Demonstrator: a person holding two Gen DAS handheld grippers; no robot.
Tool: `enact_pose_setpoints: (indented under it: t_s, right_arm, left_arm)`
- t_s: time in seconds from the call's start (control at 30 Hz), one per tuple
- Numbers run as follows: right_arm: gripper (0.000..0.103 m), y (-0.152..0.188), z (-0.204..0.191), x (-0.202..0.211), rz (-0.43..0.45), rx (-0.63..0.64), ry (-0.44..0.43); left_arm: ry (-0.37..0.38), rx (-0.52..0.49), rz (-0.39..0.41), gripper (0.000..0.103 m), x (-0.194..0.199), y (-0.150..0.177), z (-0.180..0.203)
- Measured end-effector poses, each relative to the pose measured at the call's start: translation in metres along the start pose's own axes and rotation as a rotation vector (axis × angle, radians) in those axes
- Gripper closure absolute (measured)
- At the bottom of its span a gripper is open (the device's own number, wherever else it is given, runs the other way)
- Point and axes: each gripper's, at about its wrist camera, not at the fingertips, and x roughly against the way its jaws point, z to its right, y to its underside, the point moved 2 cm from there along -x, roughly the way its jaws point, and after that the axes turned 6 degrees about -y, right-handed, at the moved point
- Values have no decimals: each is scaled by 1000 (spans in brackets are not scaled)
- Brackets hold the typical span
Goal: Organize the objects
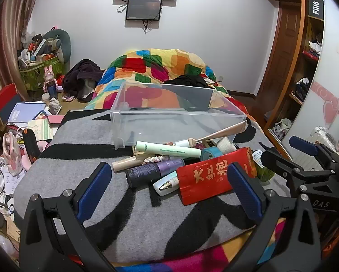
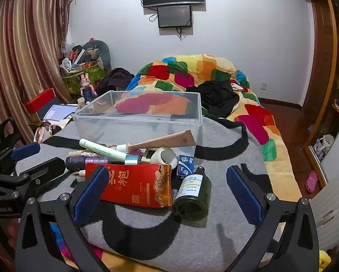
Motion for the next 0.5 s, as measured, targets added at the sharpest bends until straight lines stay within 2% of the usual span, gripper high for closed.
enact_pose_setpoints:
  t_s: [0.5]
  right_arm:
    - [0, 1, 2, -1, 1, -3, 3]
  left_arm:
    - [-1, -1, -7, 0, -1, 0, 1]
